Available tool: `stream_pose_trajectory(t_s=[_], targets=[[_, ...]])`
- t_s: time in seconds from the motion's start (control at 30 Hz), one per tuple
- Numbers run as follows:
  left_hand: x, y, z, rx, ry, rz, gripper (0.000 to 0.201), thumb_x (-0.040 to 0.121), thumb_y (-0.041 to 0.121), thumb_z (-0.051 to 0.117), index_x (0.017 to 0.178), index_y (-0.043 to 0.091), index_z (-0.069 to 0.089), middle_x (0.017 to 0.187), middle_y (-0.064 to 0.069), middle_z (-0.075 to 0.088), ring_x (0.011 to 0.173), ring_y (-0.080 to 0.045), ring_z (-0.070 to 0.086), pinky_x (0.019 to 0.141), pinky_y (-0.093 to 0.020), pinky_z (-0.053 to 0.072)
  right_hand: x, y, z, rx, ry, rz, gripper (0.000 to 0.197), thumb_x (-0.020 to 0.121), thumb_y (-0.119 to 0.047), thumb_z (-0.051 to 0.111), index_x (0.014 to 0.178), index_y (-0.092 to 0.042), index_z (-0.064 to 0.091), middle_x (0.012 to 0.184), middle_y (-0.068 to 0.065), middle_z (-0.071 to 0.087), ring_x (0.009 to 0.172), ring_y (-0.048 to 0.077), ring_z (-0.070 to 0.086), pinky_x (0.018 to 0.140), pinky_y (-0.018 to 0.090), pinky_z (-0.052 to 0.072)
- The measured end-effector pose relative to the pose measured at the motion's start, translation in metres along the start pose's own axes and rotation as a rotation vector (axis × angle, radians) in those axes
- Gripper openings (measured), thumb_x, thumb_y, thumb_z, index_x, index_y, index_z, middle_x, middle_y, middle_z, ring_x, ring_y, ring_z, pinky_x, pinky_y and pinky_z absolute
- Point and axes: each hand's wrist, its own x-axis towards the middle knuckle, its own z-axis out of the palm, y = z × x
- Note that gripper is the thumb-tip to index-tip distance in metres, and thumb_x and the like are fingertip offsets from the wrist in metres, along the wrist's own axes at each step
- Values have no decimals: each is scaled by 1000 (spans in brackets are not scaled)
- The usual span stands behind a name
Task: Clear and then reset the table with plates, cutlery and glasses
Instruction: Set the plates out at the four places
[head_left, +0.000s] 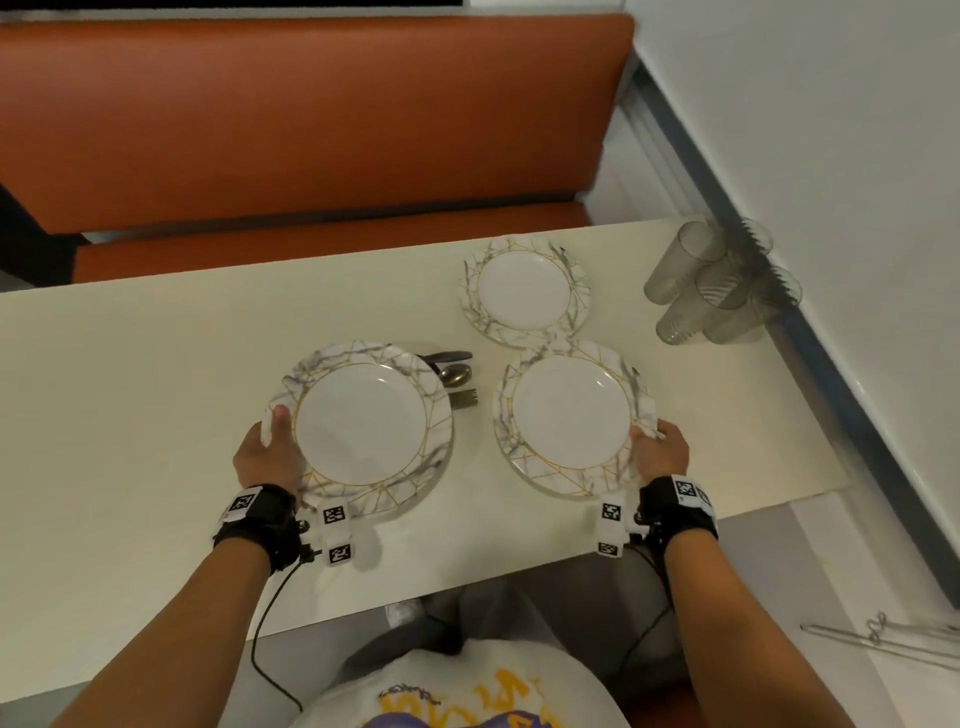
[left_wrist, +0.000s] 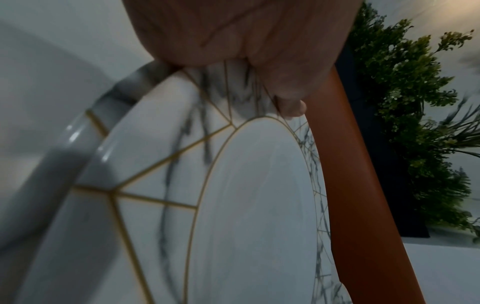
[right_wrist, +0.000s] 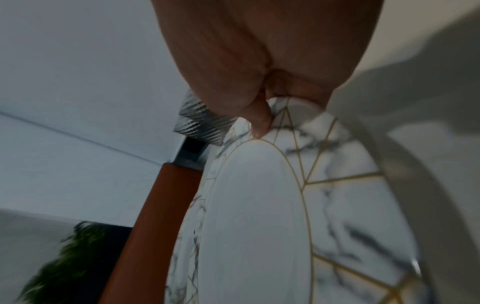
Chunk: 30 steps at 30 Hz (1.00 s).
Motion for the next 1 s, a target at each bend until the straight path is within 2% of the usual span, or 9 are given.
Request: stream_pose_trajectory(t_s=[0.07,0.13,0.23,0.3,0.37,0.5,0.67,0.77,1.0], targets=[[-10,1,-1,24,4,14,35,98,56,59,76,32,48,80,7,49,84,-26,51,92,-32,37,-5,22,-7,14,40,45,42,95,-19,66,135,-8,57,134,13,62,119,32,60,94,32,48],[-18,3,-3,46,-2,30,44,100,54,57,69,30,36,74,10,39,66,-11,40,88,-31,33,-13,37,-9,20,71,71,42,95,-18,66,134,-8,56,133,14,62,118,32,60,91,30,46],[-19,0,-7,35,-22,63,45,100,55,56,97,11,65,104,-11,66,91,-27,58,90,-32,36,-23,50,-9,29,92,91,41,95,-17,66,133,-7,56,132,14,63,118,32,60,89,29,44],[-18,-2,-7,73,-23,75,44,100,57,55,102,15,67,108,-8,66,117,-35,58,93,-34,39,-29,54,-8,24,106,104,40,95,-17,66,133,-7,56,131,15,63,118,33,60,88,28,44],[-18,-2,-5,99,-32,66,37,99,58,54,91,23,63,95,-1,62,109,-30,54,91,-35,39,-35,57,-7,-1,112,118,39,96,-17,64,133,-6,56,130,16,63,118,33,59,87,29,43],[-16,-3,-6,83,-57,81,63,94,65,55,126,12,65,117,-1,66,110,-26,57,96,-35,44,-45,61,-6,-87,117,127,38,96,-19,65,130,-4,56,126,19,64,115,35,61,85,30,44],[-18,-3,-2,99,-82,58,41,99,57,57,83,19,58,83,3,54,86,-23,52,85,-32,39,-44,67,-6,-151,109,142,44,95,-19,67,134,-1,55,131,21,62,121,37,59,96,35,47],[-14,-5,-2,88,-91,62,46,96,60,58,109,18,68,108,0,65,108,-25,57,94,-34,45,-43,67,-8,-181,96,156,47,96,-19,66,137,-1,52,134,21,60,123,37,57,98,38,48],[-12,2,-5,59,-121,34,53,92,62,61,106,11,66,92,-4,65,90,-30,63,76,-35,50,-50,49,-5,-424,228,120,49,84,-18,67,129,-10,51,136,19,47,128,40,40,102,48,41]])
